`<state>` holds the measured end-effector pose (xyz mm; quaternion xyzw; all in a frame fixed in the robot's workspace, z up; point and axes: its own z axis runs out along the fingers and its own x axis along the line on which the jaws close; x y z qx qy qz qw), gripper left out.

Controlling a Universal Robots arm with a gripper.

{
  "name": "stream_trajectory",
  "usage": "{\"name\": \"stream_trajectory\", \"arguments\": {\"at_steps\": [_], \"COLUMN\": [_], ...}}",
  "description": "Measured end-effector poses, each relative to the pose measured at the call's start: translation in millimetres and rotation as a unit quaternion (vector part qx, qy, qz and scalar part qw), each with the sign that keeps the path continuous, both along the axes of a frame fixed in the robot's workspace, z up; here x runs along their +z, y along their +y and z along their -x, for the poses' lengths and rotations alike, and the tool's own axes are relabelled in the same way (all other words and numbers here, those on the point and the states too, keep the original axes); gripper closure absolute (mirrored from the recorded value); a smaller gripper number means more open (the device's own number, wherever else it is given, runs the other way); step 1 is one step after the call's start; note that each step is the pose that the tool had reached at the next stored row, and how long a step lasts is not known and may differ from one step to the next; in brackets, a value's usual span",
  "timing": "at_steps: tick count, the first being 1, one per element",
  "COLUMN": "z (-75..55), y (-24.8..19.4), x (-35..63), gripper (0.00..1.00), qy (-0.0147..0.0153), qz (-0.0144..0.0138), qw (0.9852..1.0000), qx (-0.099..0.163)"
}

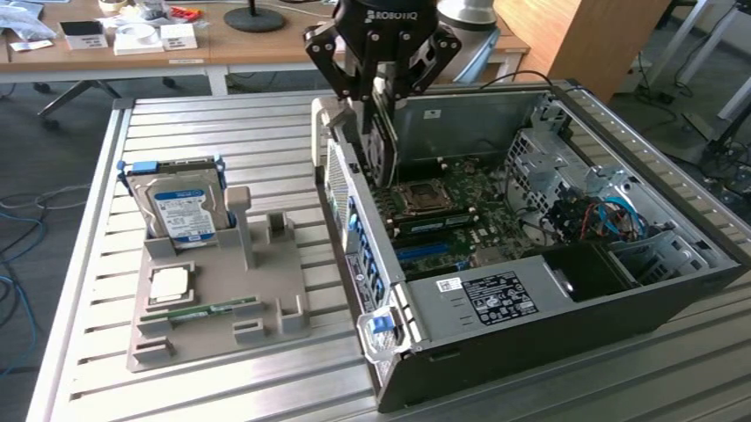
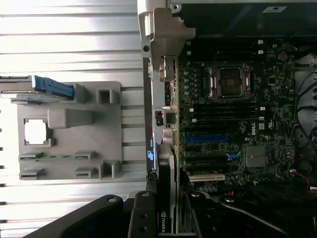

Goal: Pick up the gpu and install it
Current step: 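Pick up the gpu and move the gpu toward the slot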

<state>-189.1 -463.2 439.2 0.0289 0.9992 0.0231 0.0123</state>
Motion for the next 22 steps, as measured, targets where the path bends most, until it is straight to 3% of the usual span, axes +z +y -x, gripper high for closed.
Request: {"name": "stream_trajectory", "arguments": {"at_steps": [22], "z": [-24.9], "y": [0.0], "x": [0.0], "gripper": [0.73], "qy": [0.0], "qz": [0.0], "qw": [1.0], "qx": [0.0]}}
